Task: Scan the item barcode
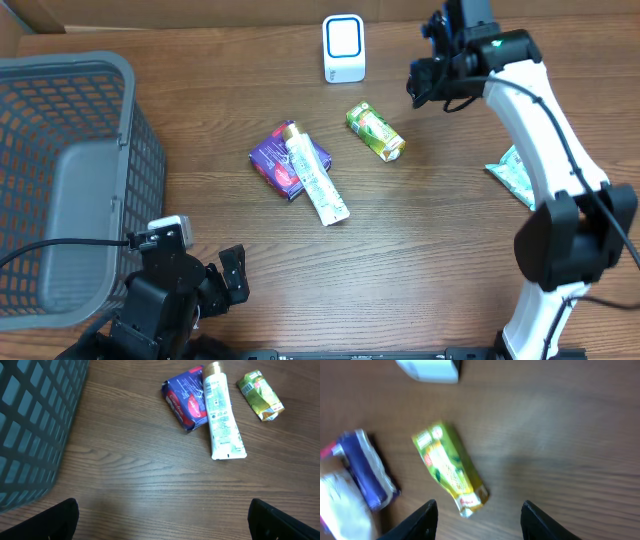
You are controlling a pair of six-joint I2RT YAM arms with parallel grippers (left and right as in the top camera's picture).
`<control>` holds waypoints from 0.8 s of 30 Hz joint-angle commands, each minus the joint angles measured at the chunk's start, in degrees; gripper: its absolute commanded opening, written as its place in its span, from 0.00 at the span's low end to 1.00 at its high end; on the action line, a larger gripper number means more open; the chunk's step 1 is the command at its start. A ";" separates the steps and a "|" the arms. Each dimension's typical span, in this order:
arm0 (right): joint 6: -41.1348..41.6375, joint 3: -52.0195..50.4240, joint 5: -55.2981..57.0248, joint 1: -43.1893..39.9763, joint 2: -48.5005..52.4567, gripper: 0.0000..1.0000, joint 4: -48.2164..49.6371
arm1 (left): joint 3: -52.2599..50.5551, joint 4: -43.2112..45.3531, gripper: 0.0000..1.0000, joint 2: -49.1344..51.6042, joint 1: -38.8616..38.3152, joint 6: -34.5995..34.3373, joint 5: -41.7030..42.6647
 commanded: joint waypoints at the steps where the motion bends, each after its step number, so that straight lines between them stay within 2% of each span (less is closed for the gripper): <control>1: -10.23 0.85 -12.74 -1.05 6.62 0.55 -2.14 | -0.15 0.20 1.00 0.04 -0.20 -1.01 -0.39; 5: -16.15 0.85 -11.17 0.09 10.03 0.58 -2.32 | -0.15 0.20 1.00 0.04 -0.20 -1.01 -0.39; 13: -17.92 0.83 3.39 6.47 12.50 0.60 0.24 | -0.15 0.20 1.00 0.04 -0.20 -1.01 -0.37; 24: -19.04 0.83 9.14 9.57 17.09 0.60 1.79 | -0.15 0.20 1.00 0.04 -0.20 -1.01 -0.39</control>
